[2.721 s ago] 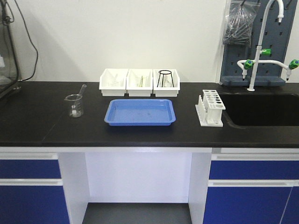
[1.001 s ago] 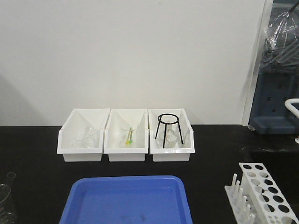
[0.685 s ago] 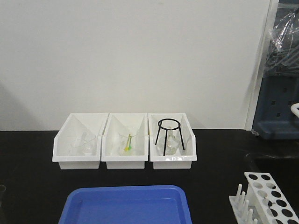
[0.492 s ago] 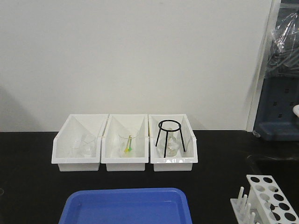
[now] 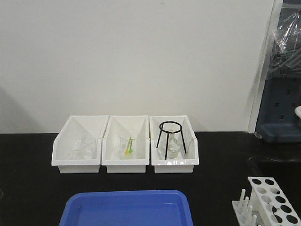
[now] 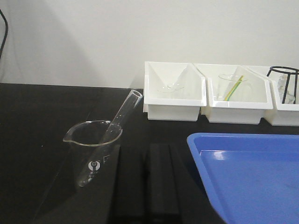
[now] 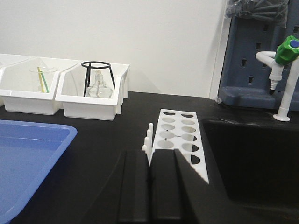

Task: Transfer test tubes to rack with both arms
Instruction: 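Move the left gripper down around the test tube in the glass beaker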

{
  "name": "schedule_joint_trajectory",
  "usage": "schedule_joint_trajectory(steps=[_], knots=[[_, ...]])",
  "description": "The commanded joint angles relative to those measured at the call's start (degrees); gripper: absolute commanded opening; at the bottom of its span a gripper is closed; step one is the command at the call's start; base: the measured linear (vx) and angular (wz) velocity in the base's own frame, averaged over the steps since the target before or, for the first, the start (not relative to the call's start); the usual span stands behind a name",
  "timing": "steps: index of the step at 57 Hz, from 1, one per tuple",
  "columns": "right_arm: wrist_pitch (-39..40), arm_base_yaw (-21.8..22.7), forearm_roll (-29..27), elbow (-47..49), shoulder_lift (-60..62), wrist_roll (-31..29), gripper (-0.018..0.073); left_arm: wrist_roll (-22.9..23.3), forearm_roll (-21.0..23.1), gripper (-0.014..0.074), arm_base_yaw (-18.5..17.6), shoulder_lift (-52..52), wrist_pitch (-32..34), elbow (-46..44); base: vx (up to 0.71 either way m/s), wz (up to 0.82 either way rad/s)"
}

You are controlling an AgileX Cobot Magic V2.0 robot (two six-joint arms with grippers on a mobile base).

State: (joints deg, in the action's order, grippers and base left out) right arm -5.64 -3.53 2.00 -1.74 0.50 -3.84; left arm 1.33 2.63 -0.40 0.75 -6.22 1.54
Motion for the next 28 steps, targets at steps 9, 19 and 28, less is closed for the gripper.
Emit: schedule_joint_trajectory(steps=[9, 19, 28], knots=[[9.32, 0.14, 0.29, -0.79, 0.73, -0.20, -0.0008, 0.51, 0.51, -0.0004, -0.03, 0.13, 8.07, -1.88, 0.00, 0.00], [18.57, 0.14, 0.29, -0.79, 0.73, -0.20, -0.0008, 0.51, 0.51, -0.0004, -0.03, 0.13, 12.02, -1.88, 0.00, 0.00], [23.40, 0.14, 0.29, 0.39, 0.73, -0.20, -0.0008, 0.51, 0.51, -0.0003, -0.03, 0.13, 17.04, -2.23, 0.00, 0.00]])
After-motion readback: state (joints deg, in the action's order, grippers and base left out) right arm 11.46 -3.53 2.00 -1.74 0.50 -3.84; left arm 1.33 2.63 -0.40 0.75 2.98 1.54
